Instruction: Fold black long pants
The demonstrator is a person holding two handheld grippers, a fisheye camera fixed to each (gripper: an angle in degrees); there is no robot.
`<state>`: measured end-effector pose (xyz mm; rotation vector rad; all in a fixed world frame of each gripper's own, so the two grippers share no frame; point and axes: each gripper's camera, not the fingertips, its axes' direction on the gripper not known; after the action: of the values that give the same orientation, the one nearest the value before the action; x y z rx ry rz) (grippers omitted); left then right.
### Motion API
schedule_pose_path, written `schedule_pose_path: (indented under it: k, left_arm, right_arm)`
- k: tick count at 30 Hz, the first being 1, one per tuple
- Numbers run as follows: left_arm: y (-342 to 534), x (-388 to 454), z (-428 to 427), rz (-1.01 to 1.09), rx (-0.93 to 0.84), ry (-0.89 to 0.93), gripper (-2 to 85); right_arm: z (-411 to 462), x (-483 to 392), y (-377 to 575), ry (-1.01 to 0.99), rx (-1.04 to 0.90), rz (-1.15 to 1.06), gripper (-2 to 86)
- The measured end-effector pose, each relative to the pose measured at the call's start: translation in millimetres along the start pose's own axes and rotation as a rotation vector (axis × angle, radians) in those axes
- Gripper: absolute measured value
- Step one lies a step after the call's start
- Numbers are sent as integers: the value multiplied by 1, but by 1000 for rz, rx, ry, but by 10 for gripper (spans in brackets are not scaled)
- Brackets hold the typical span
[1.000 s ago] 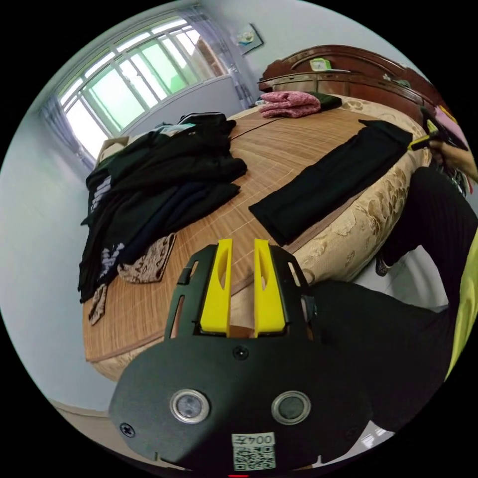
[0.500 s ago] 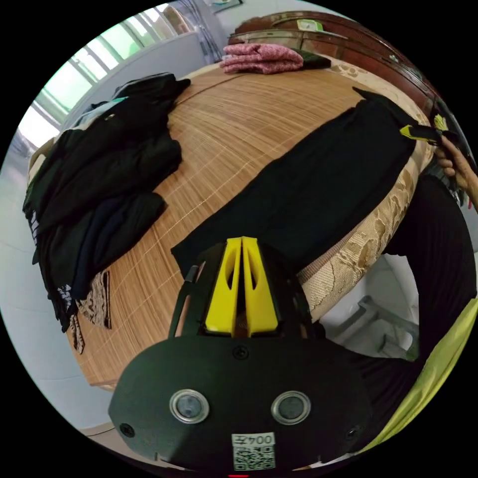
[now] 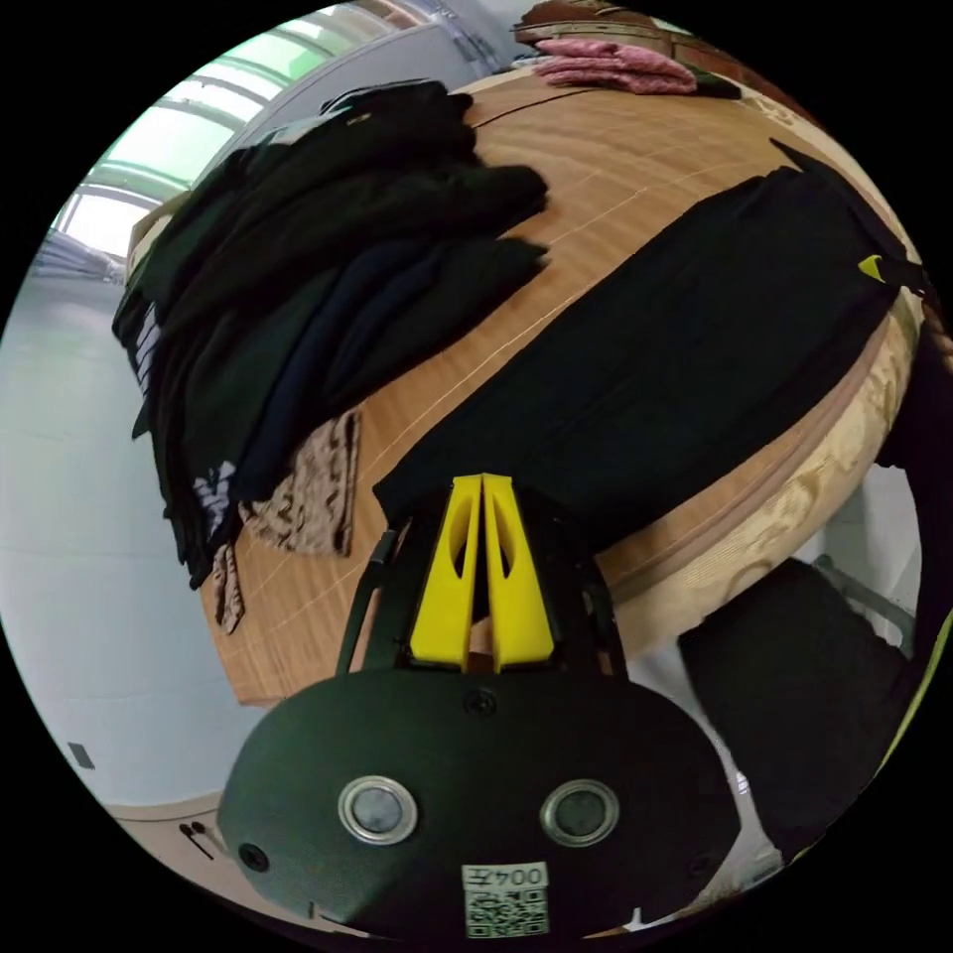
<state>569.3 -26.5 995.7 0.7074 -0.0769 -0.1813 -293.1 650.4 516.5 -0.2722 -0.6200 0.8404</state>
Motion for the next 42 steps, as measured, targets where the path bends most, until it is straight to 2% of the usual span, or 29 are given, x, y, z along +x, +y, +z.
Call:
schedule_pose_path:
  k: [5,9,11,16,19,21,25,32,36,42]
  left_arm:
    - [21,-61,4,-99,-41,51,1]
    - [31,-93,-45,-230,122,62,0]
    - [28,-91,-67,-252,187,86,0]
    - [-34,-28,-99,-188,176,322,0]
    - [-84,17,-105,-146,157,464,0]
    - [-116,44,-105,-96,102,485,1]
    - [-168,89,-88,18,-103,416,1]
    - [-189,87,-99,-22,-54,375,1]
    - [-211,88,-109,-5,-76,333,2]
    - [-235,86,-123,16,-69,295,1]
  right_arm:
    - [27,-25,-19,-118,-24,-40,54]
    - [-1,-7,-17,-131,87,-31,55]
    - [-26,22,-9,-59,149,30,55]
    - [-59,92,2,141,160,222,47]
    - [-65,124,-9,224,99,287,37]
    - [-62,139,-22,277,27,311,17]
    - [-52,155,-59,294,-141,249,-4]
    - [-30,148,-111,330,-446,41,-7]
    - [-25,151,-125,317,-507,82,-7]
    - [-26,156,-127,280,-485,151,-8]
